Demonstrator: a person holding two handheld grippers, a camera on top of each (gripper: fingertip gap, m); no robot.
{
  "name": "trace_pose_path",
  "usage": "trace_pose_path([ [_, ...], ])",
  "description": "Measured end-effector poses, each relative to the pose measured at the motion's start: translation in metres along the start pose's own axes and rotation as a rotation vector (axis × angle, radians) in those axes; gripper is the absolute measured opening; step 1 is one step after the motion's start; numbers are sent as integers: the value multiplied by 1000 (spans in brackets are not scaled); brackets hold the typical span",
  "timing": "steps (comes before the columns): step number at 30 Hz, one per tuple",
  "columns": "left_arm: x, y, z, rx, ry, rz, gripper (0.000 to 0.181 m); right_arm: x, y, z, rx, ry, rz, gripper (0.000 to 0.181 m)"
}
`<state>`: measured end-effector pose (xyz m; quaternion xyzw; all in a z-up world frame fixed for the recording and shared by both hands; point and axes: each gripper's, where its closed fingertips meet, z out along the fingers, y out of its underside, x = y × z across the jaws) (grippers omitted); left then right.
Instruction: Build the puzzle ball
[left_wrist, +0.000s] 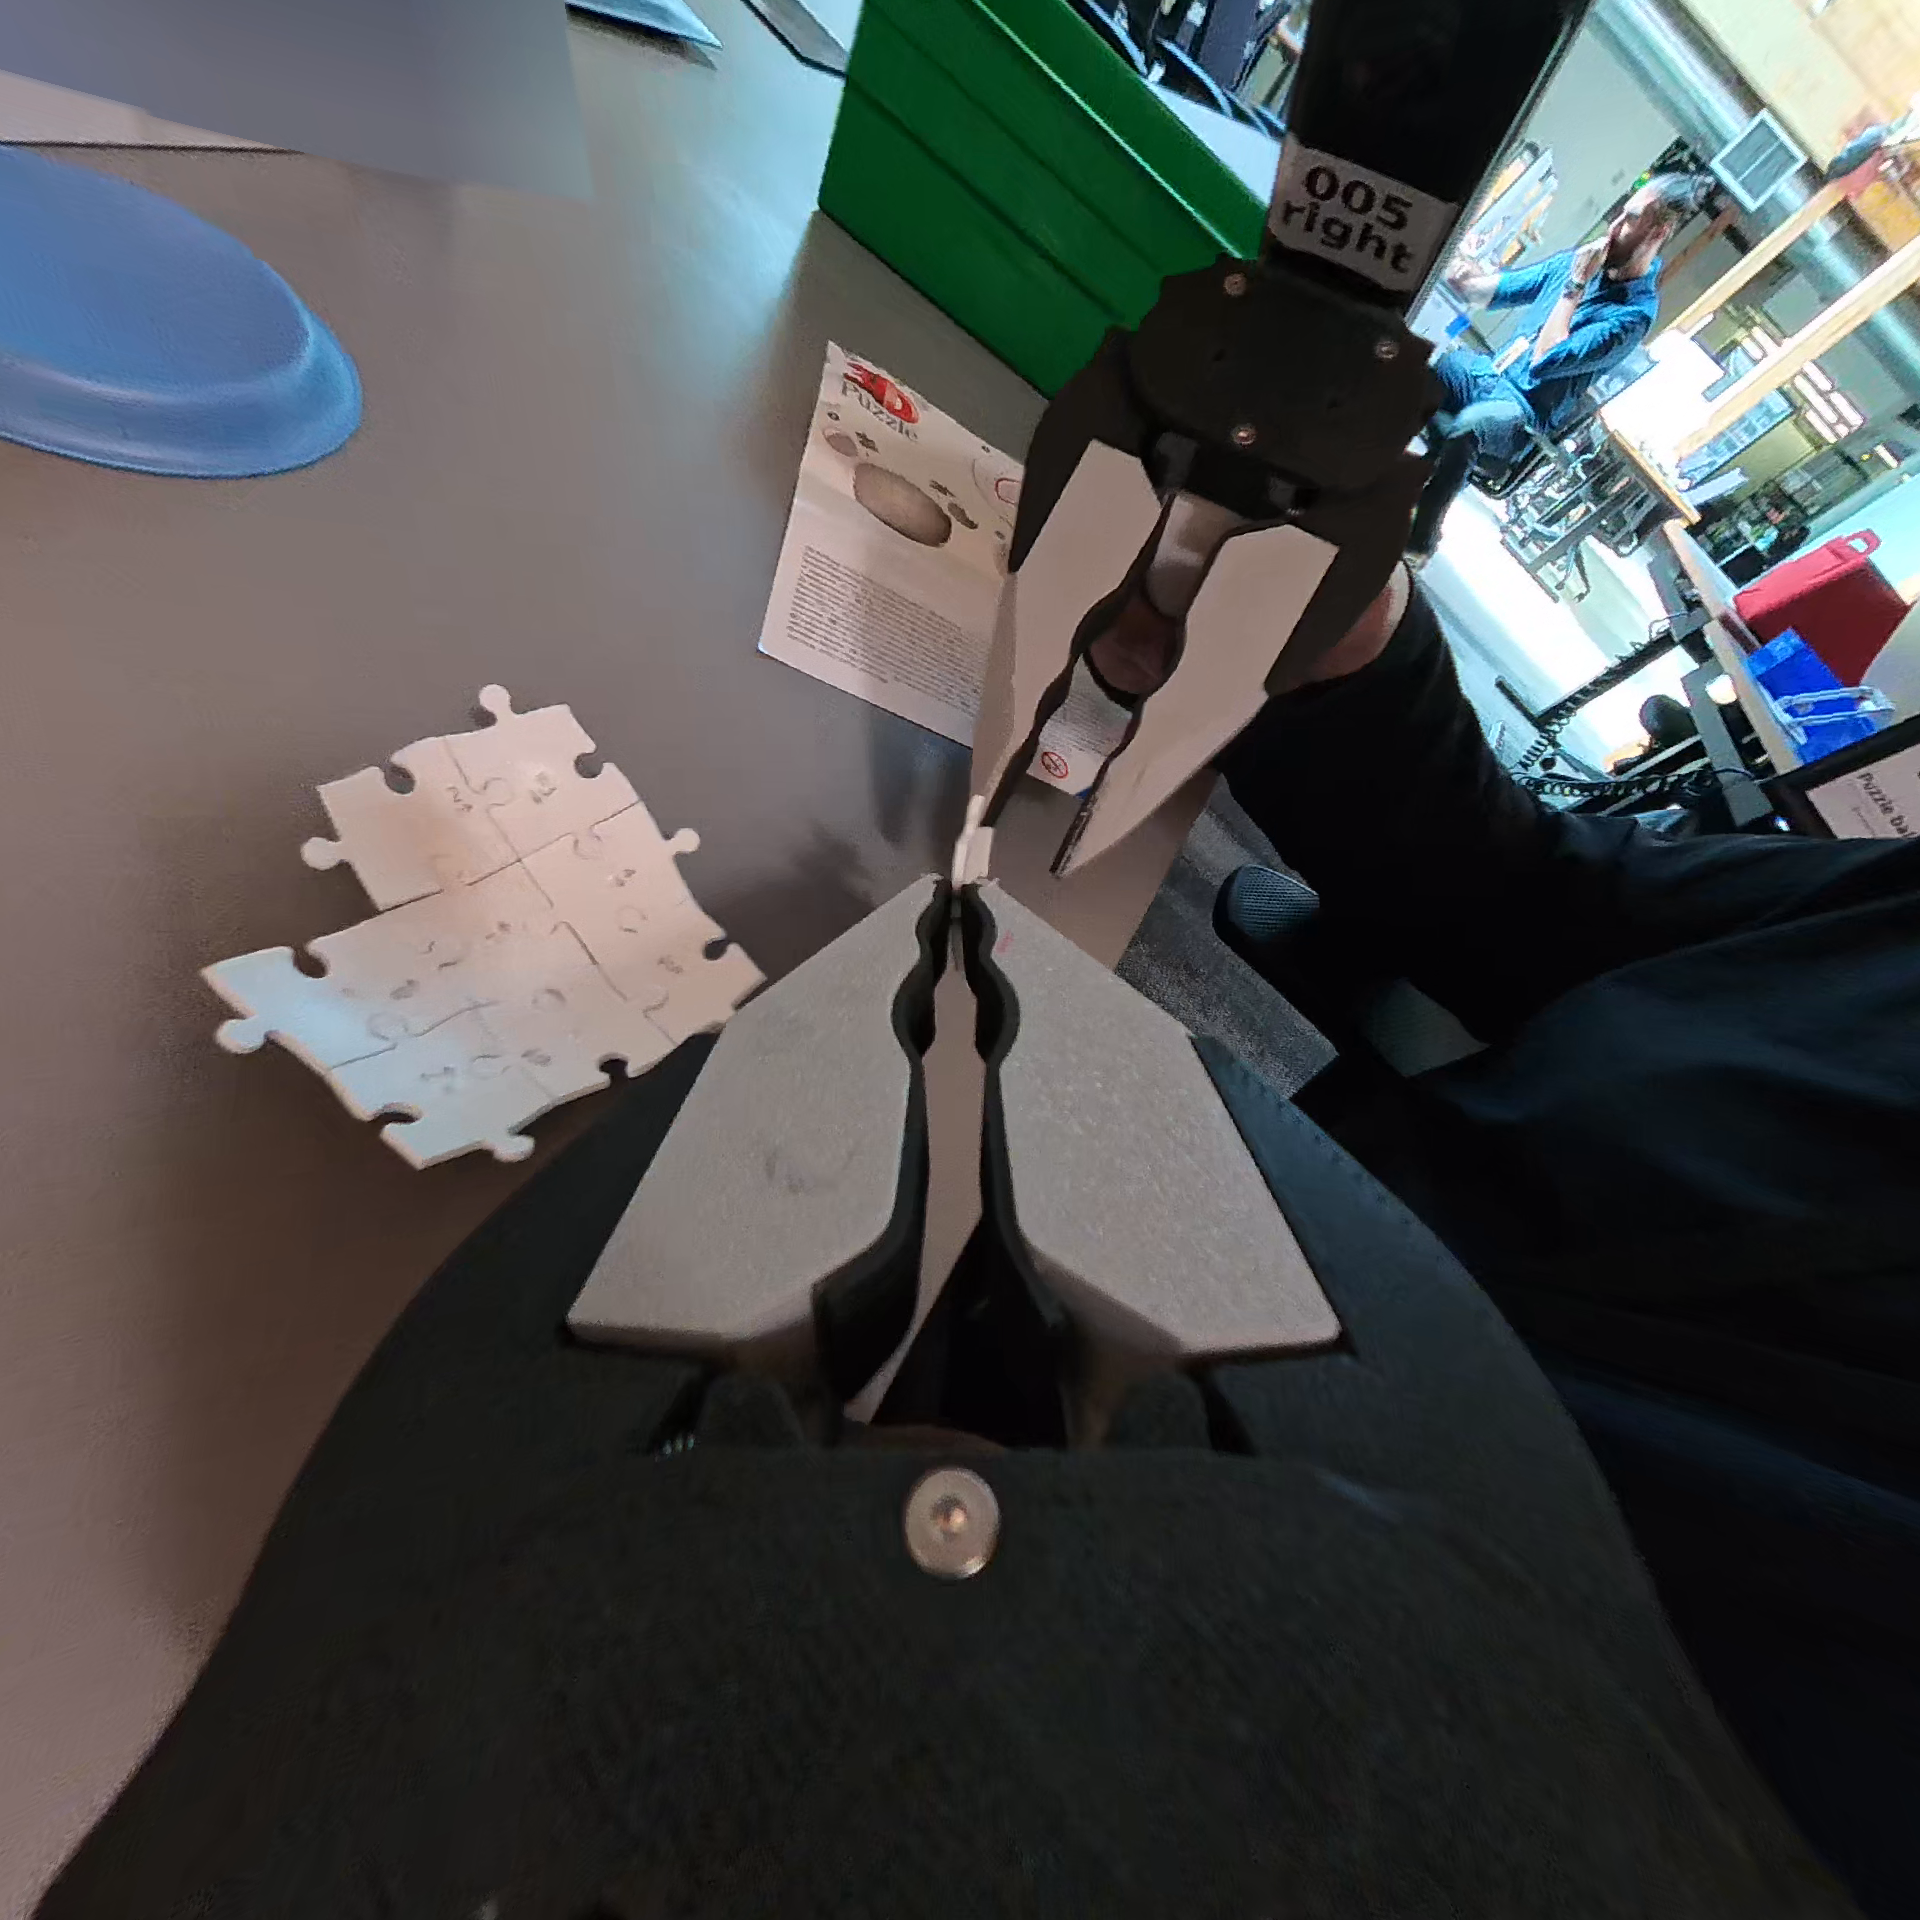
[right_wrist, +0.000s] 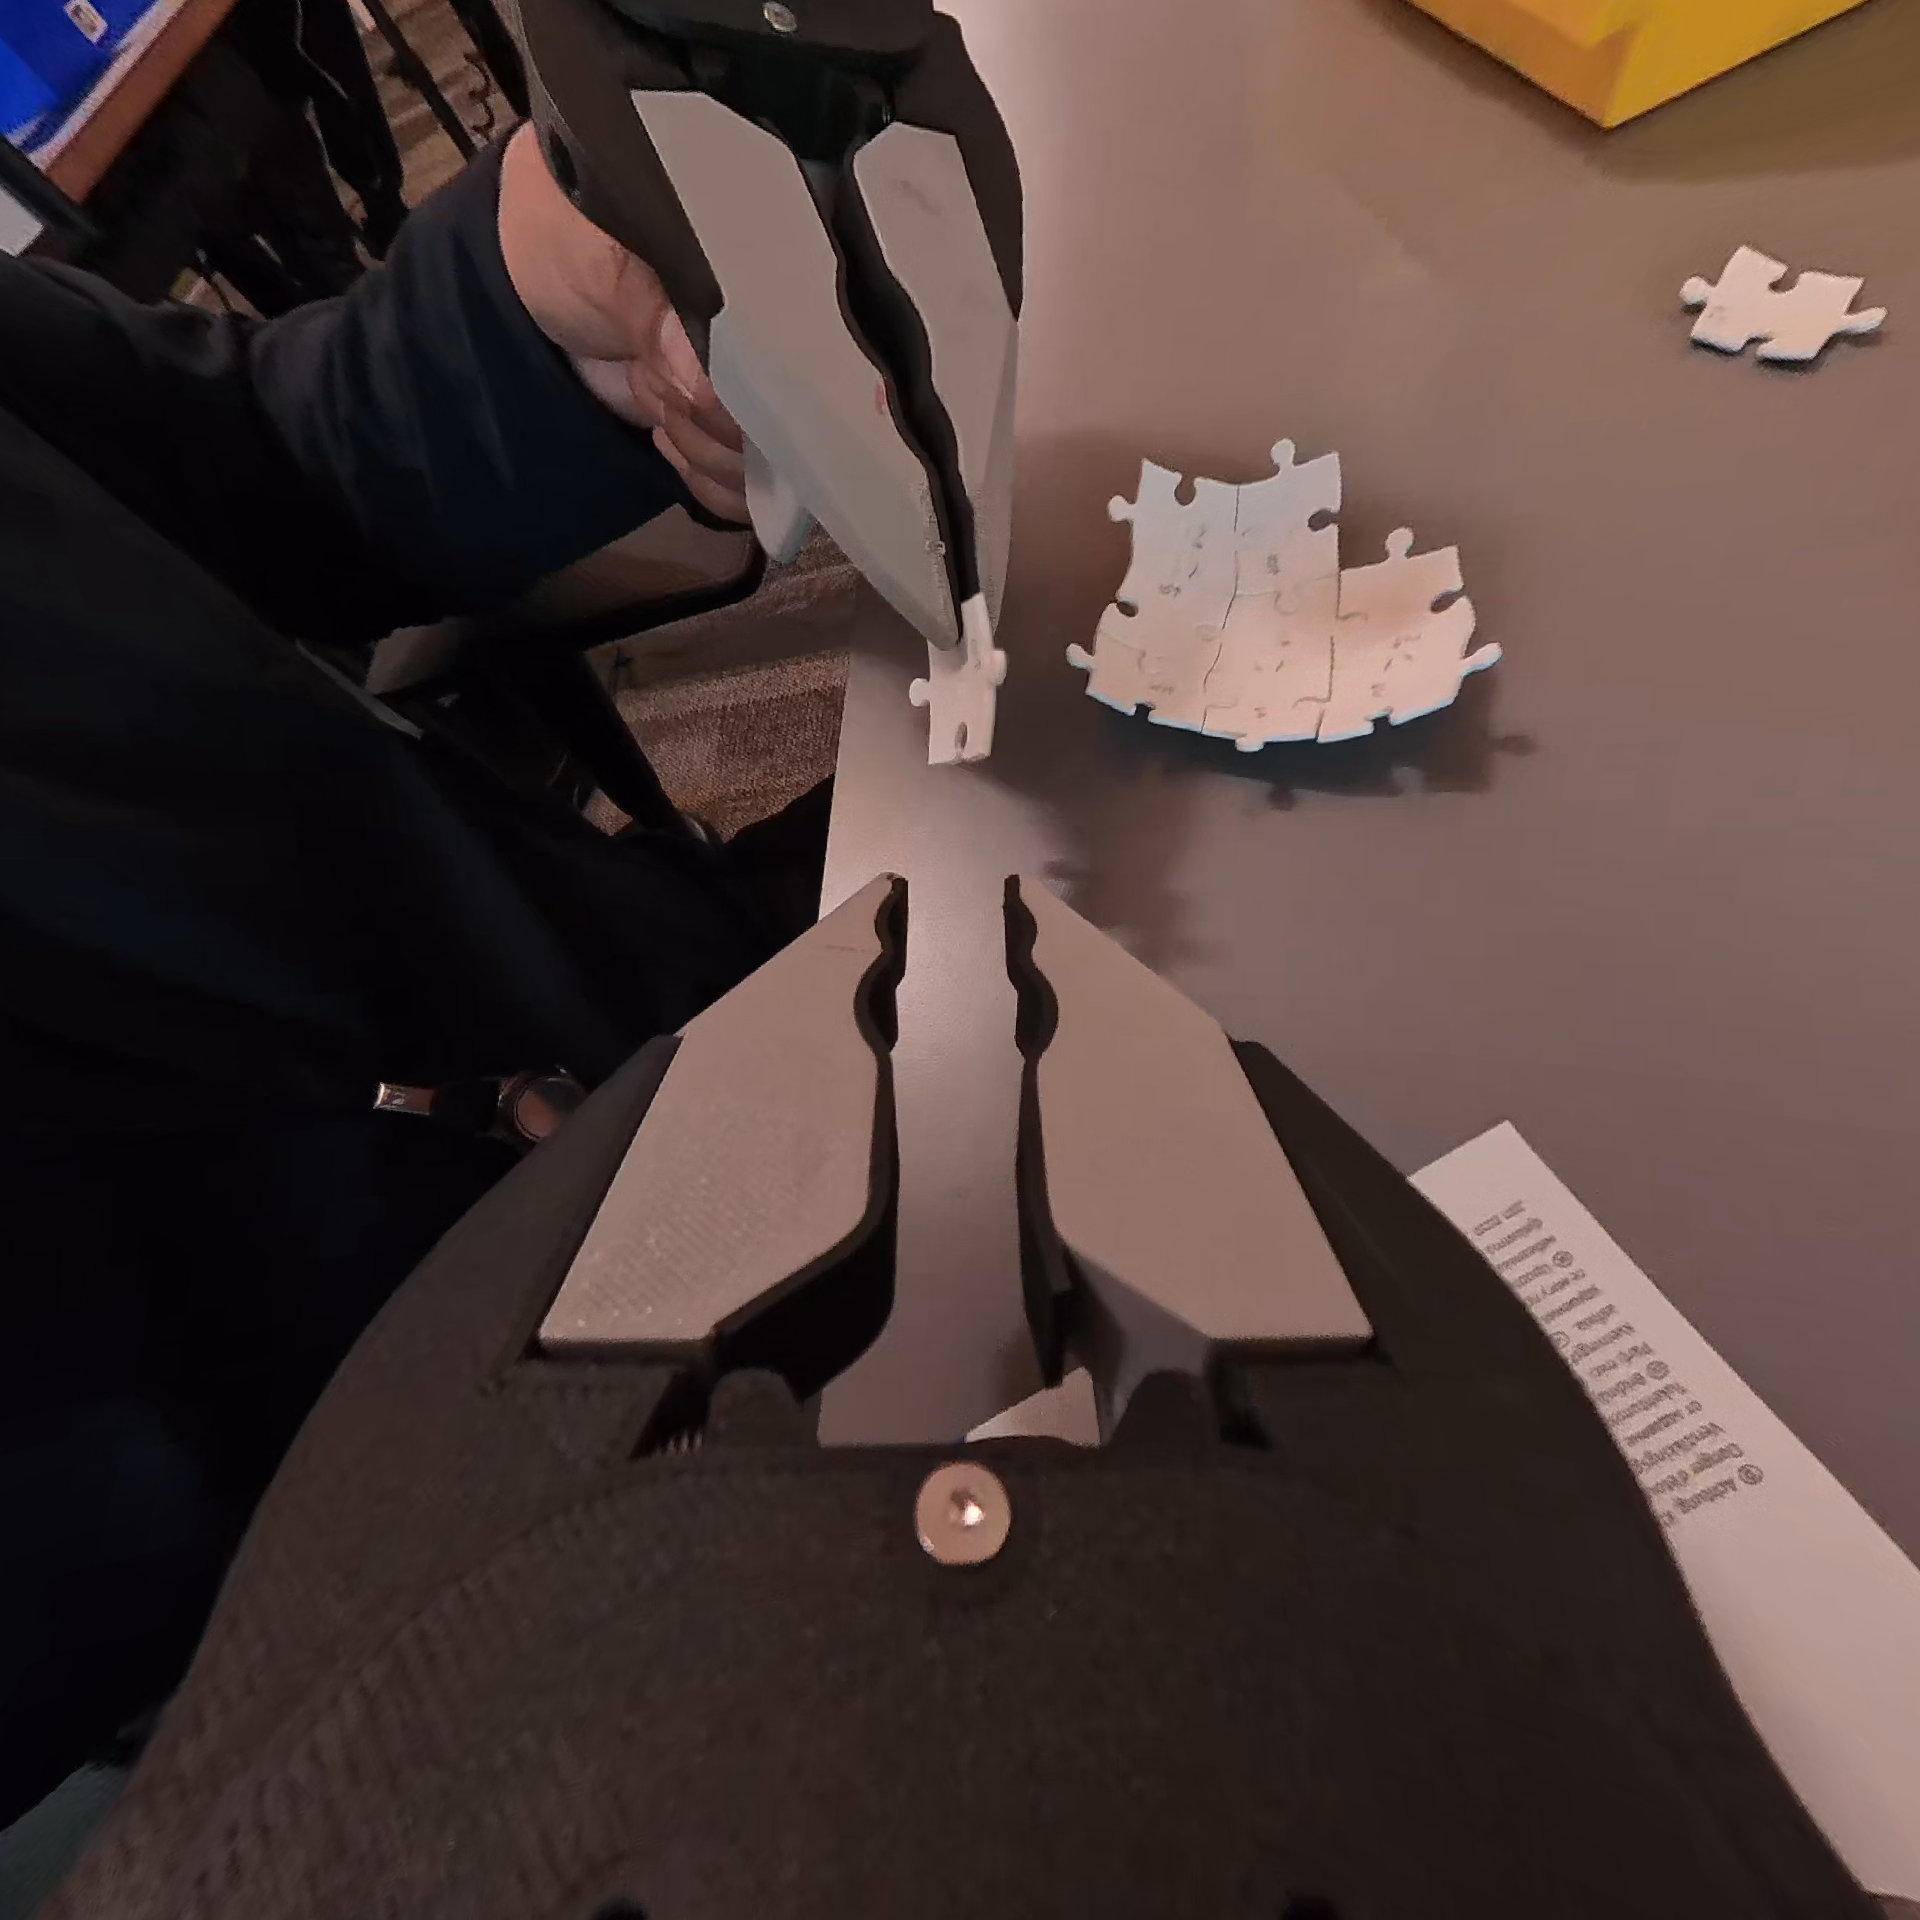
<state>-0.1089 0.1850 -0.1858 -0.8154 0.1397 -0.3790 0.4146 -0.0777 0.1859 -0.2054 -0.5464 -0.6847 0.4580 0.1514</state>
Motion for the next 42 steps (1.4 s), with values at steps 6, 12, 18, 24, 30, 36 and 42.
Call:
trace_pose_path([
  [6,0,0,-1,-16,-1,3,0,3,-19,7,23,5,-53,18],
  [12,1,2,-3,-33,6,5,0,0,-32,18,-3,-59,-67,8],
  [18,5,5,-2,-52,21,25,0,-6,-31,30,-26,-150,-49,0],
  [24,-16,-4,-37,1,-100,20,16,10,-41,19,13,-106,-1,0],
  [30,-71,-2,-83,65,-210,-177,25,54,-57,0,19,69,-8,0],
  [36,-89,15,-51,-99,-156,-268,36,80,-69,25,-58,53,-6,0],
  [42,-98,13,-28,-164,-140,-284,25,86,-73,41,-54,-57,40,0],
])
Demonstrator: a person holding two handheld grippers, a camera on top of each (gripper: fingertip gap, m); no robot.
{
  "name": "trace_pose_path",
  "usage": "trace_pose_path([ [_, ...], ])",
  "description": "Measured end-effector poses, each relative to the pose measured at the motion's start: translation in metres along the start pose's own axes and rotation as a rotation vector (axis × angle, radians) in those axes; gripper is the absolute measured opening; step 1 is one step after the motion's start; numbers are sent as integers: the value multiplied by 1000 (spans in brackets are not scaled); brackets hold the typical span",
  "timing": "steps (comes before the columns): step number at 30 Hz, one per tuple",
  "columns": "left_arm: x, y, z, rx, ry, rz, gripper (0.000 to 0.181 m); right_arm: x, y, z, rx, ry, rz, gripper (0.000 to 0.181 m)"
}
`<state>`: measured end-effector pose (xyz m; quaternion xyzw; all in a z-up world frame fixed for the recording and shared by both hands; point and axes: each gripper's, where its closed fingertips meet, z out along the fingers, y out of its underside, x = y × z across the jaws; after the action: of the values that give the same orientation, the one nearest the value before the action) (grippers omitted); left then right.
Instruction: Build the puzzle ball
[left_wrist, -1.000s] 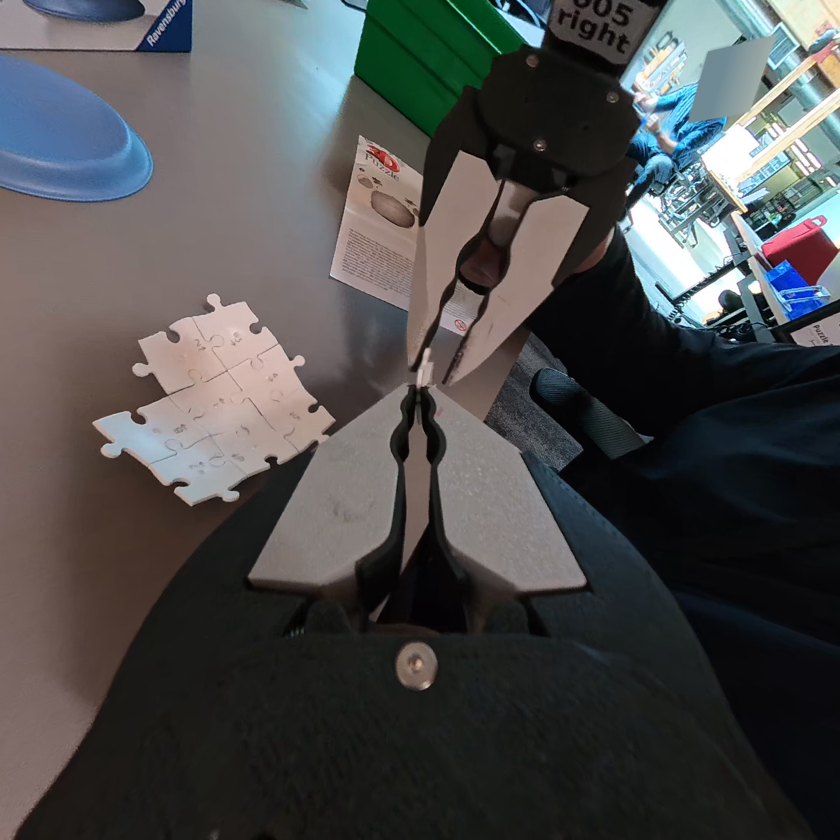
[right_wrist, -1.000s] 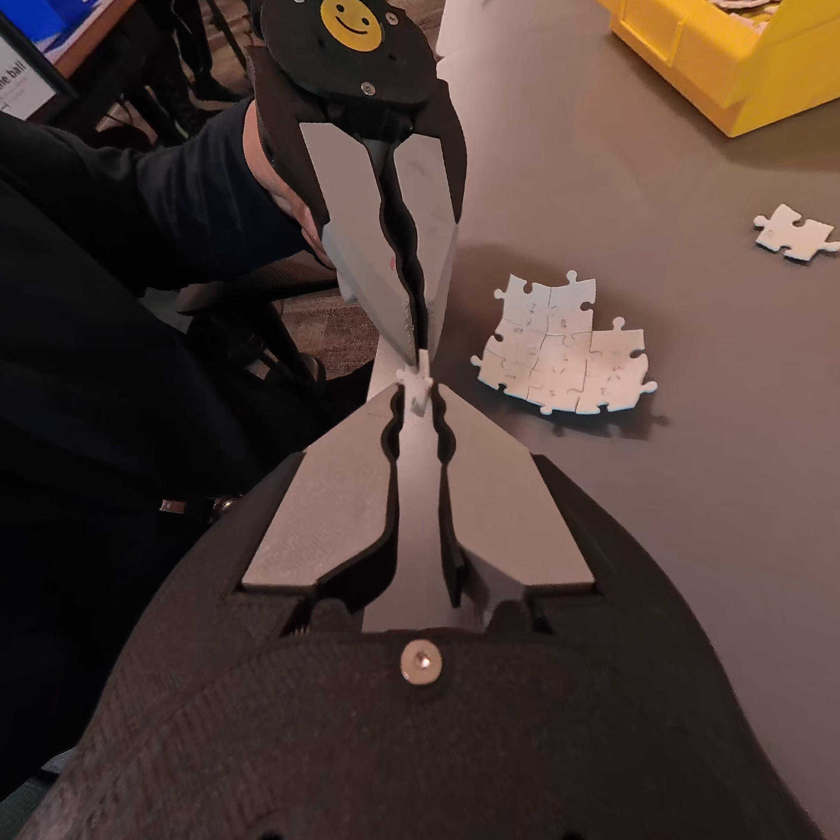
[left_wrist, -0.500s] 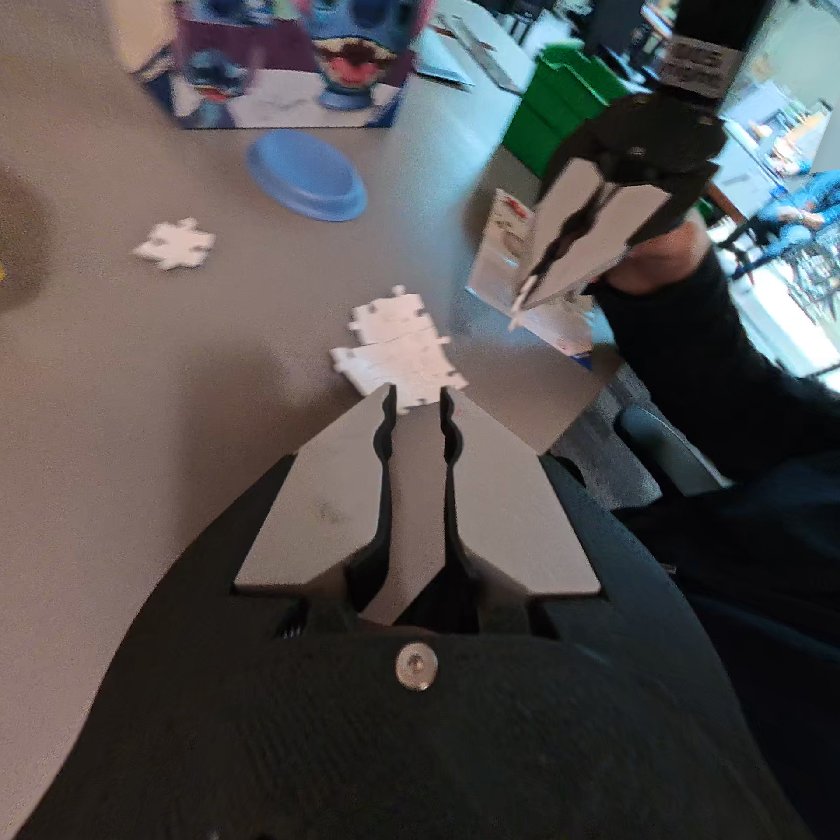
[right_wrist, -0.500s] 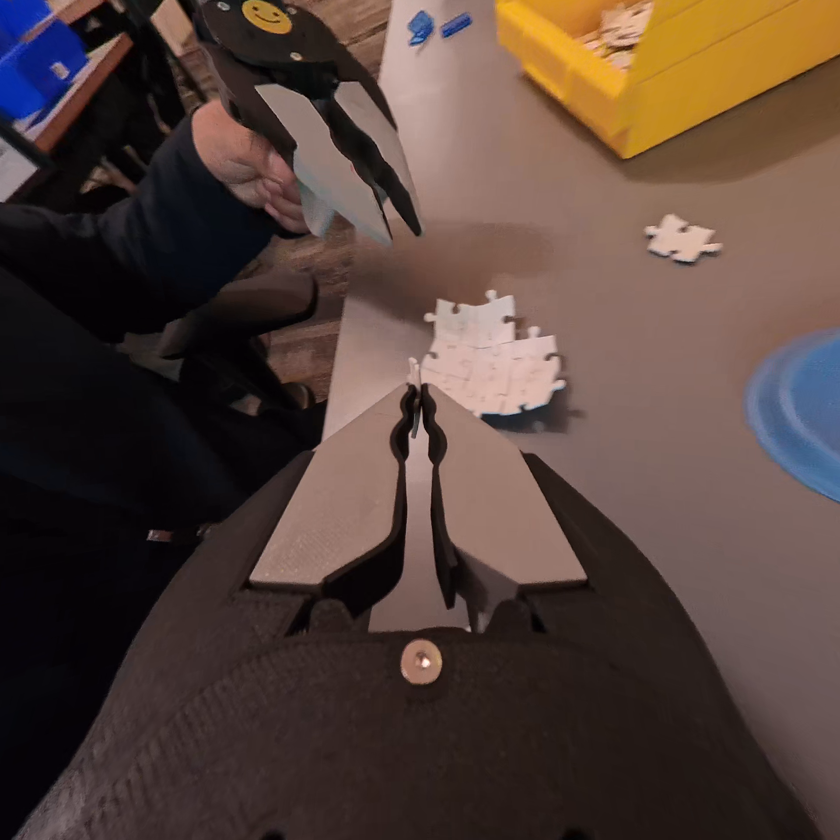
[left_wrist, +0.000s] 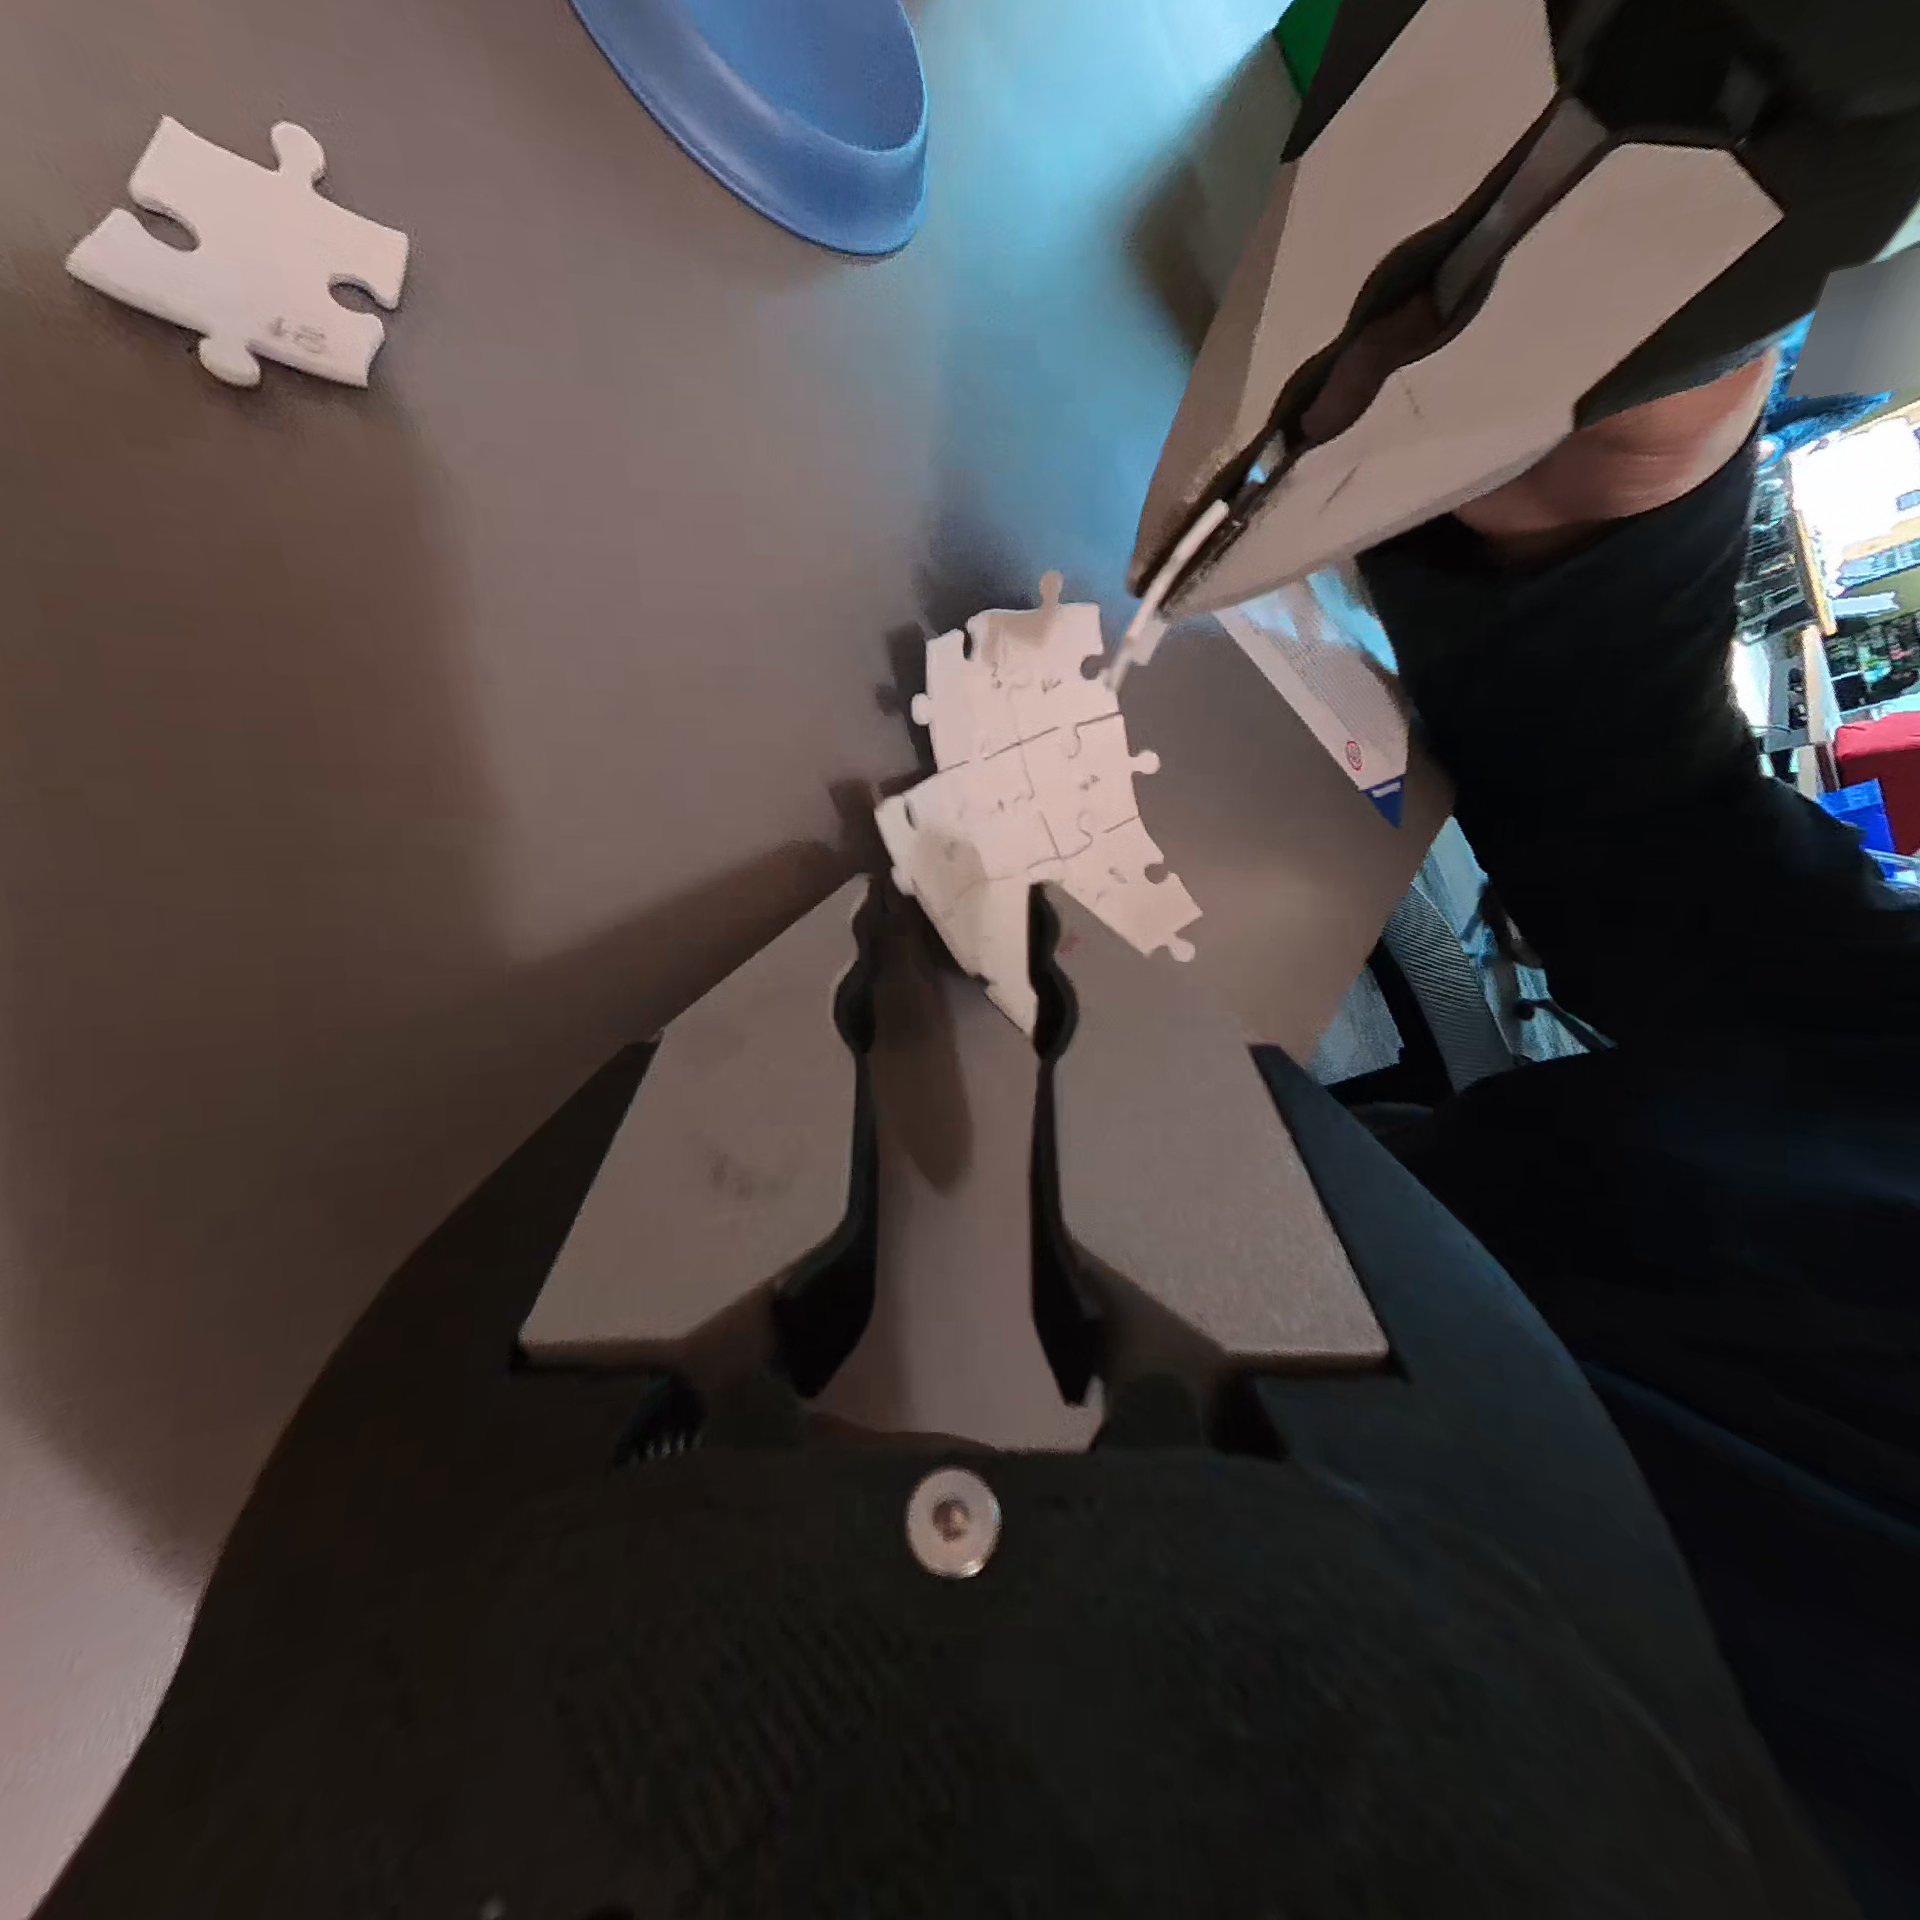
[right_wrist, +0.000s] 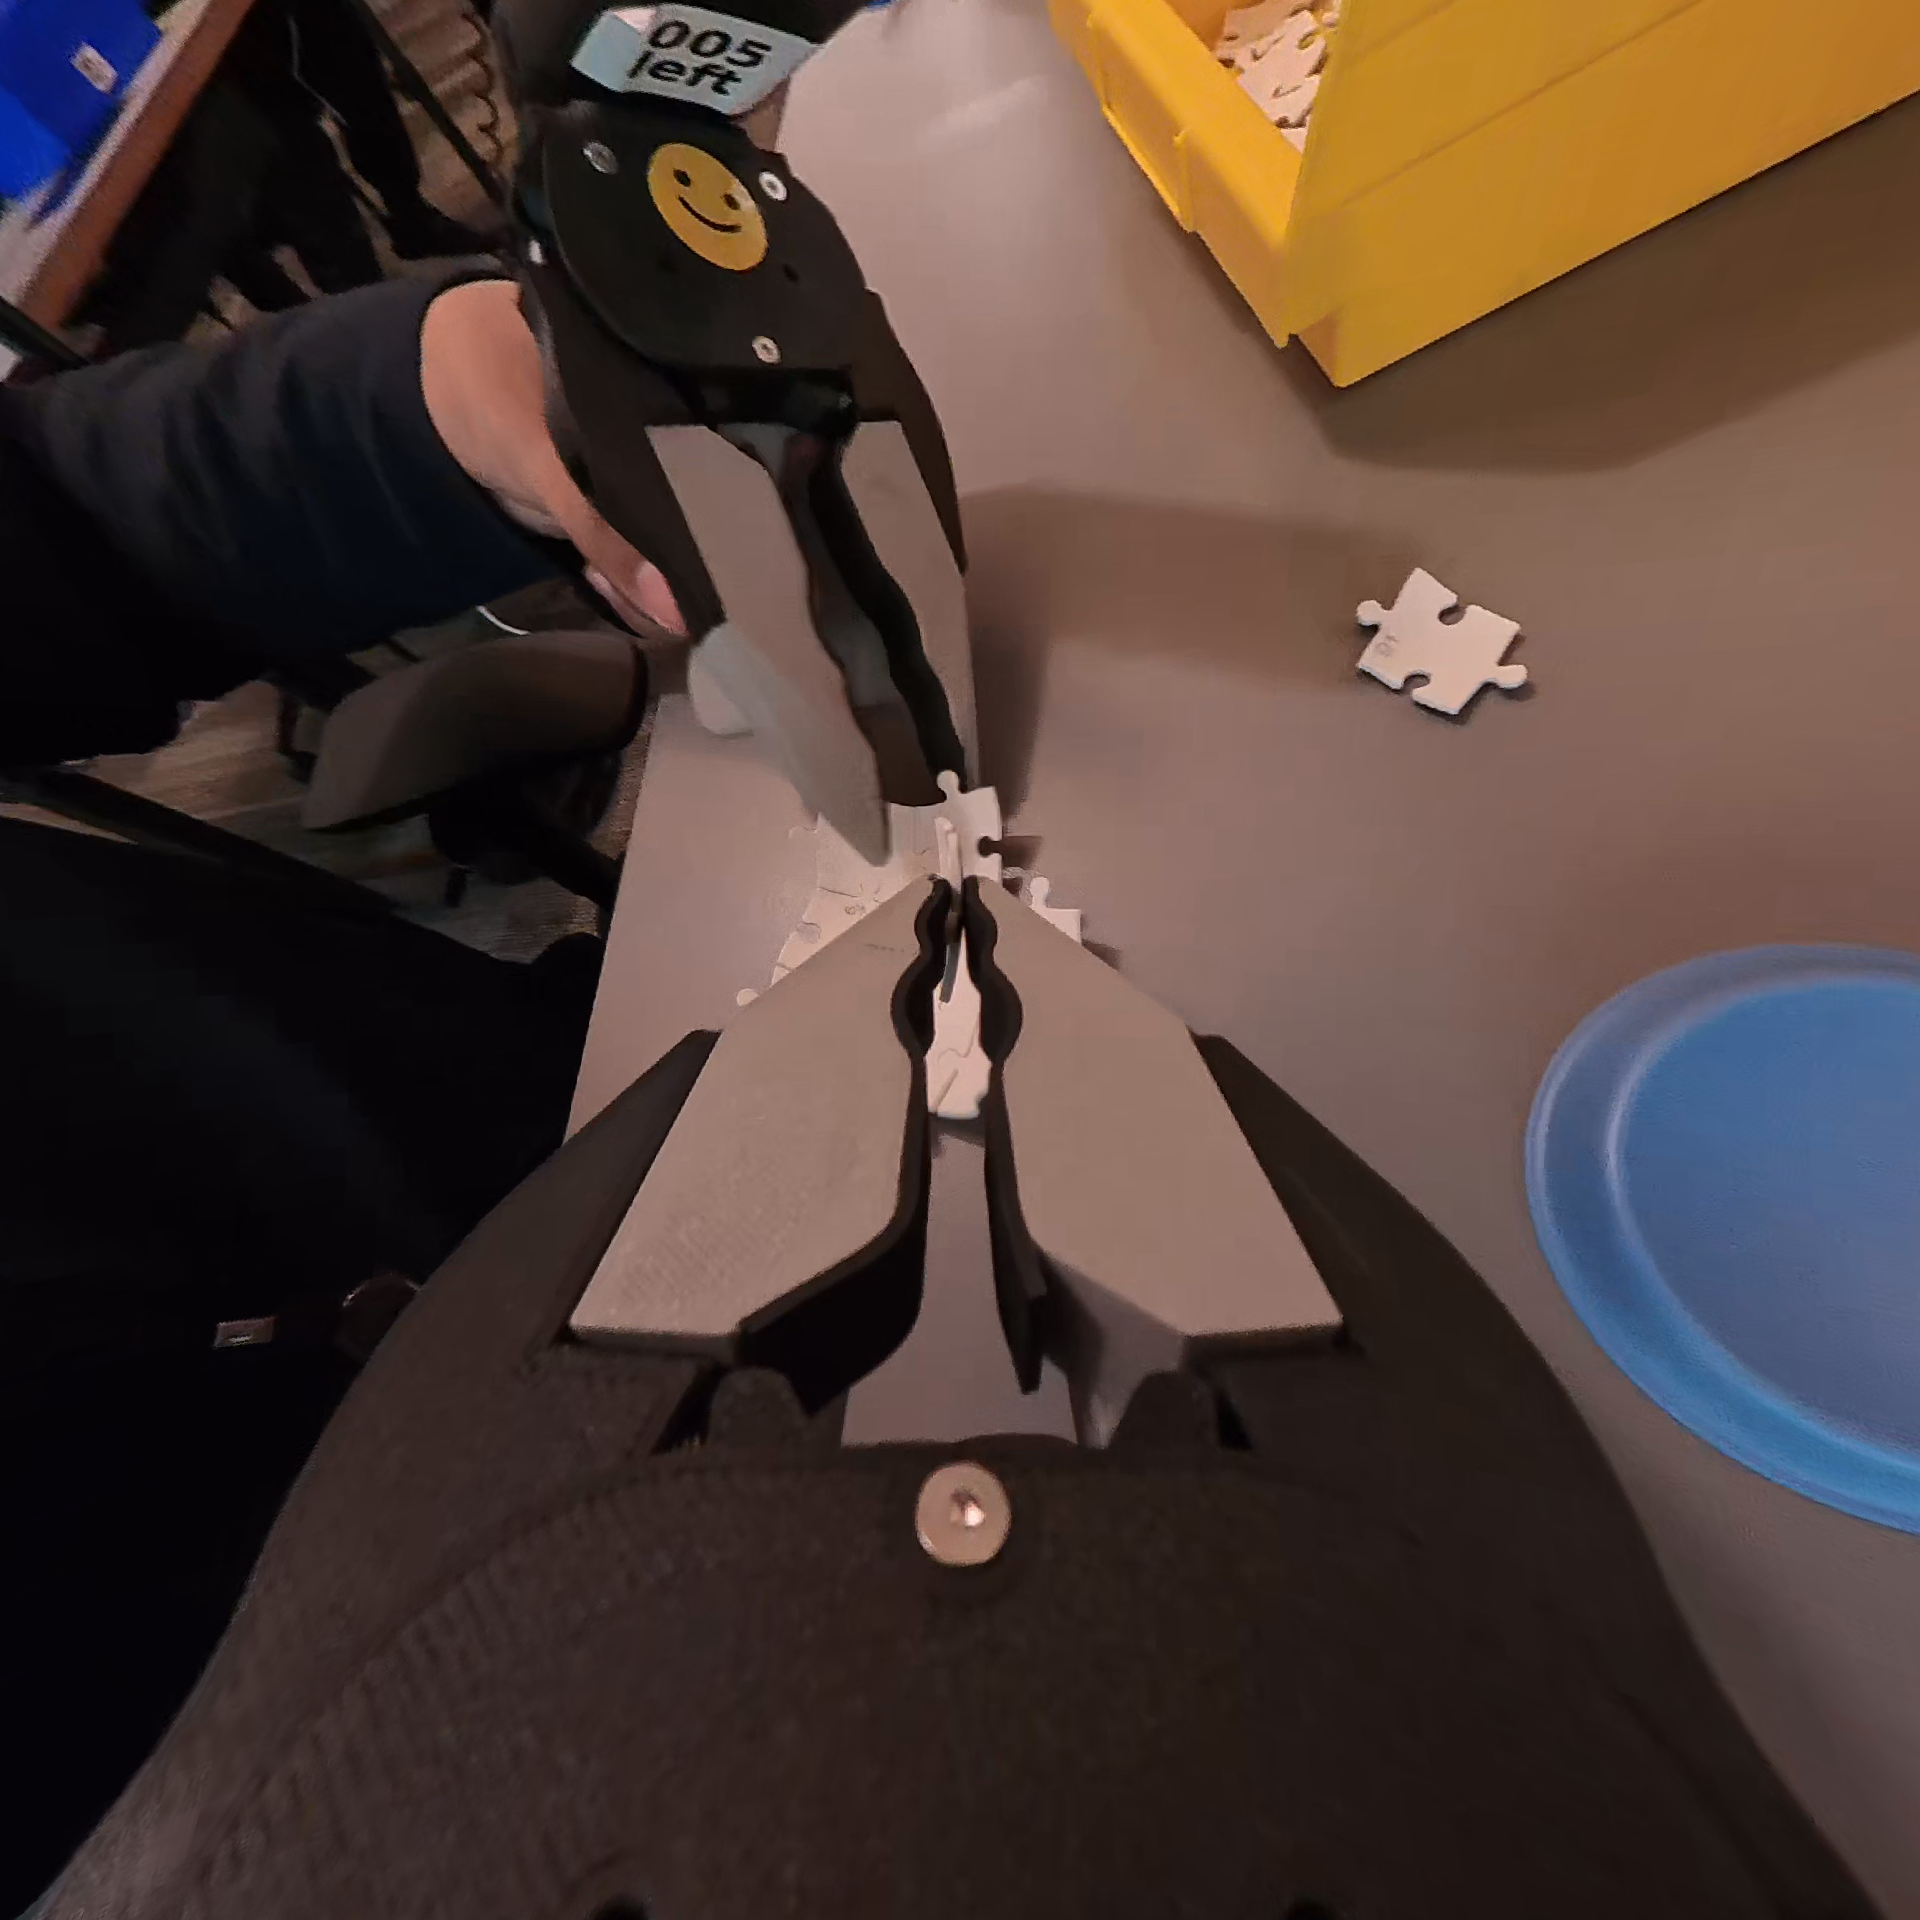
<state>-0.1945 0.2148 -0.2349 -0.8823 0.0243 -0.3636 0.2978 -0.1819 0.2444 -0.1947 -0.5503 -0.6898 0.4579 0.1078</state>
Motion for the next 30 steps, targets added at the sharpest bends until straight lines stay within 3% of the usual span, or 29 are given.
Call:
trace_pose_path([
  [3,-7,-3,6,-10,-27,21,6,0,1,0,11,-30,1,0],
  [18,5,-16,13,-123,-84,266,3,4,3,-2,50,-38,-25,0],
  [30,9,-16,19,-133,-68,314,5,2,9,4,8,-42,-49,0],
])
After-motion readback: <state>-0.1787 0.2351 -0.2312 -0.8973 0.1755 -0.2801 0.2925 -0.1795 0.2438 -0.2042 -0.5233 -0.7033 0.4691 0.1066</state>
